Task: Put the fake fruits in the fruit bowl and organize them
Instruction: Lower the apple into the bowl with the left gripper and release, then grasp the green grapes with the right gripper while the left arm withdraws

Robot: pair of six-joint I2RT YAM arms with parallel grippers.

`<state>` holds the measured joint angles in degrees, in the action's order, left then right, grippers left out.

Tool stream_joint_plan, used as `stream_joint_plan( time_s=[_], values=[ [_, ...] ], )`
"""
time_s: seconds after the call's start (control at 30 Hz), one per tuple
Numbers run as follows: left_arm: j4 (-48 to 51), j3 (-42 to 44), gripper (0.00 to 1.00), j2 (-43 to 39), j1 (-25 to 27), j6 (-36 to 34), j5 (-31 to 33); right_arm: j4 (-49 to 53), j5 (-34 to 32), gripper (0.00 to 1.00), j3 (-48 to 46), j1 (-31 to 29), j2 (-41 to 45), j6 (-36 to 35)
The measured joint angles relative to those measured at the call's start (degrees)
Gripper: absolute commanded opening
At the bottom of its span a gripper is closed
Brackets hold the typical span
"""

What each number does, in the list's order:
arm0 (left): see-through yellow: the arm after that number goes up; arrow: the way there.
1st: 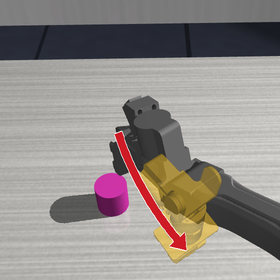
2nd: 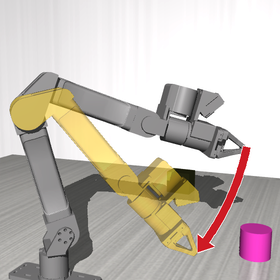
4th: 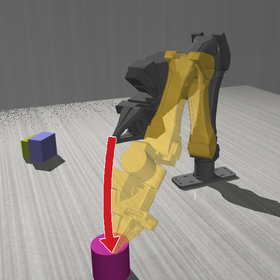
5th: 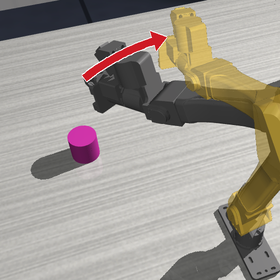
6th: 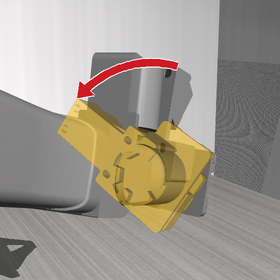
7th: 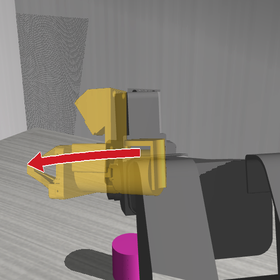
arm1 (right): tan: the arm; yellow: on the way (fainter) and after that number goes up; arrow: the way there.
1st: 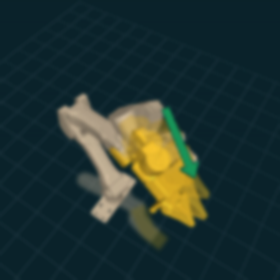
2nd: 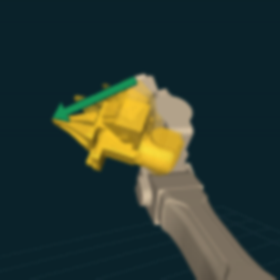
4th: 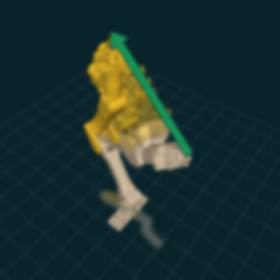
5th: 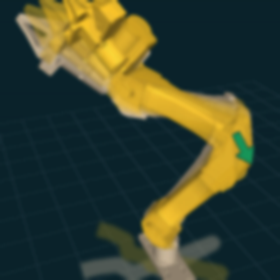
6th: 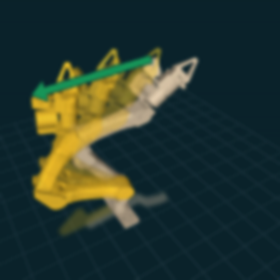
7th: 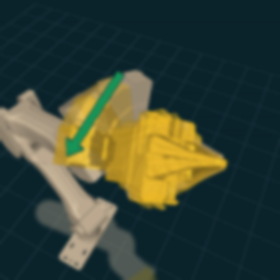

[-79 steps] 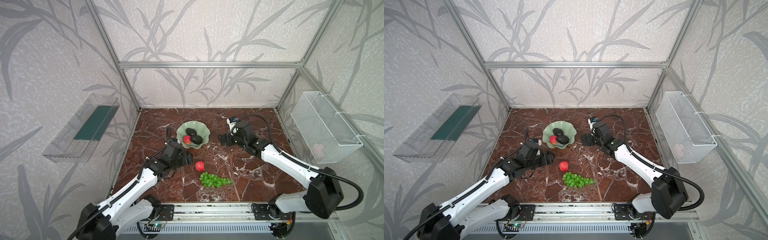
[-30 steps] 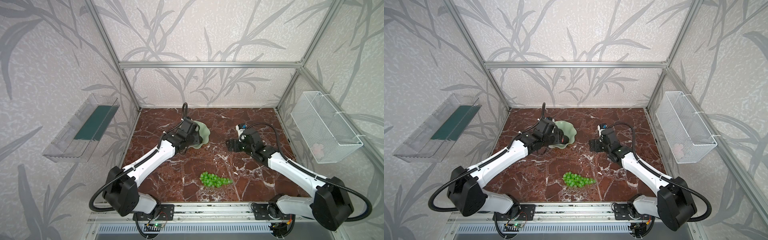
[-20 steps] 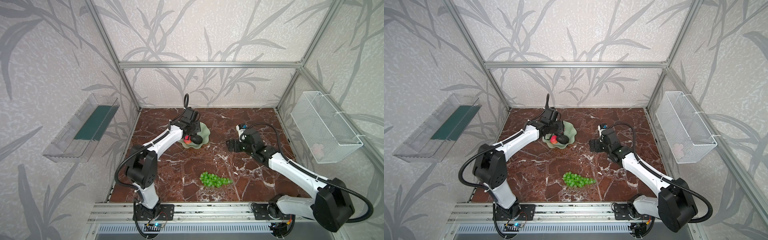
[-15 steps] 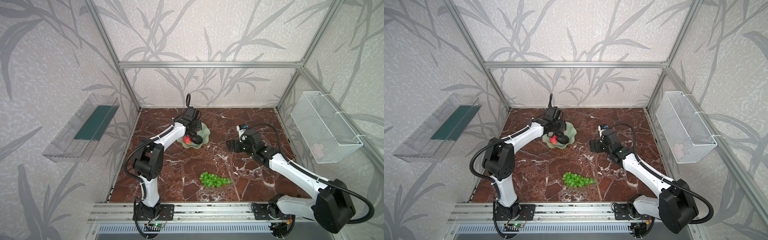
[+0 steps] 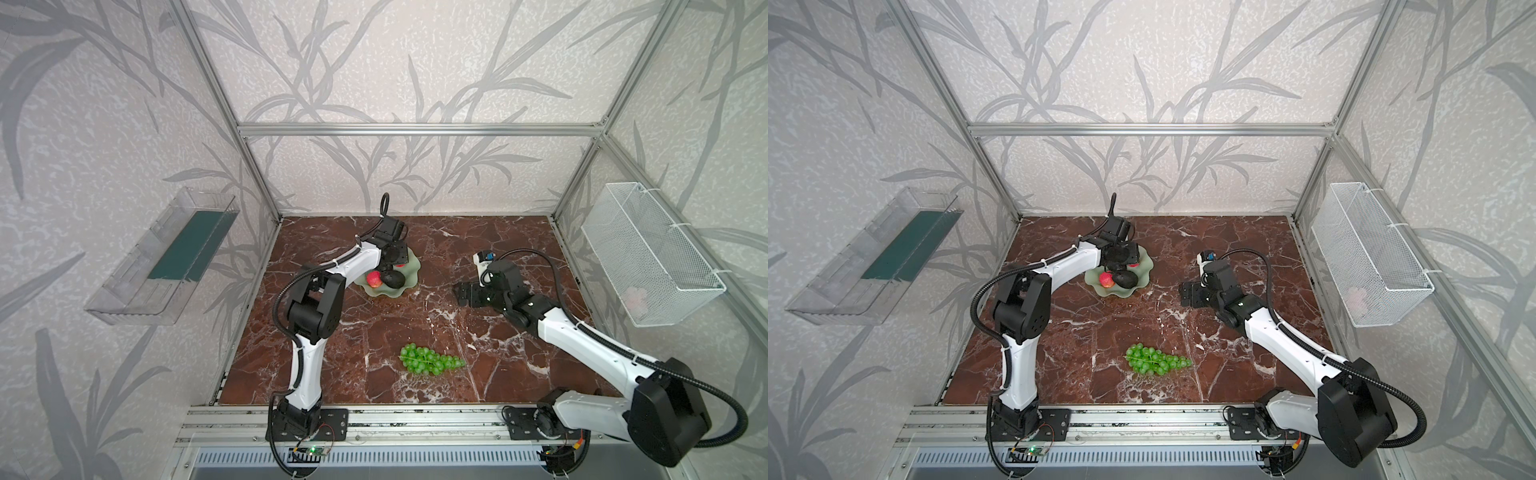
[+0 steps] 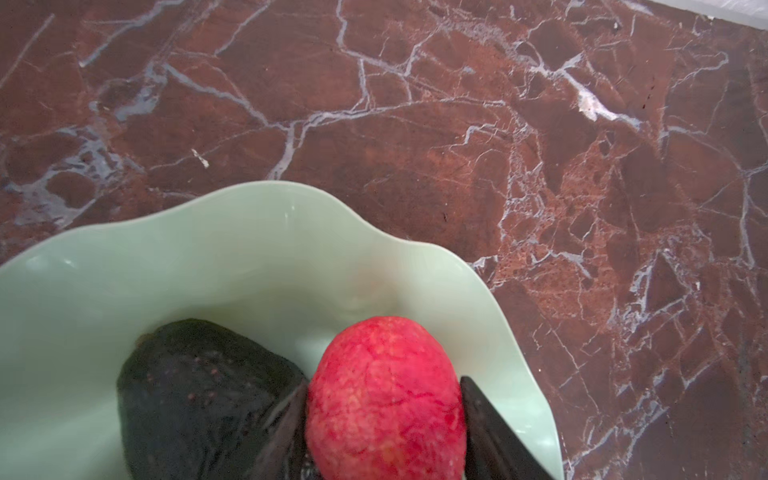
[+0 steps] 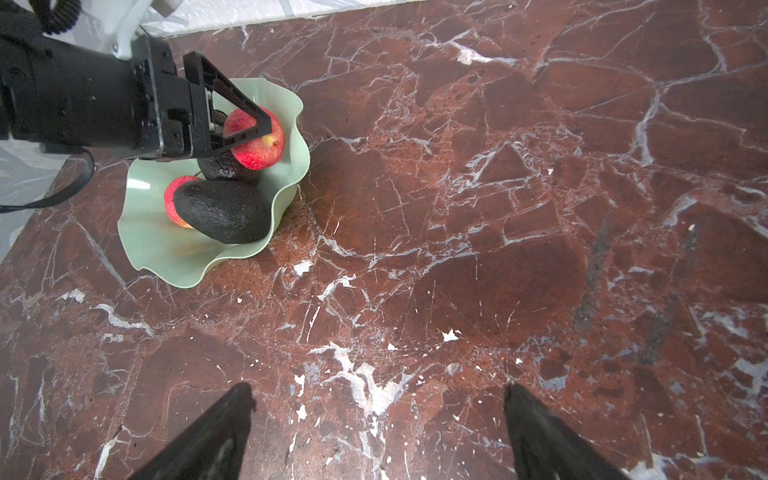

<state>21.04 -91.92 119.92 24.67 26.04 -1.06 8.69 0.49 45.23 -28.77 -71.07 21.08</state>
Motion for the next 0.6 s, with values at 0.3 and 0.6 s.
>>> stream_joint_plan(
  time_s=[0.3,0.6],
  values=[
    [0.37,-0.63,0.8,-0.09,-0.33,0.46,-0.61,0.39,0.48,0.94,0.0,0.0,0.0,-0.11],
    [-2.45,6.4,0.86,-13.51,-1.57,0.98,-0.13,1.38,7.74,0.94,-1.95,-3.41,0.22,-5.07]
  ],
)
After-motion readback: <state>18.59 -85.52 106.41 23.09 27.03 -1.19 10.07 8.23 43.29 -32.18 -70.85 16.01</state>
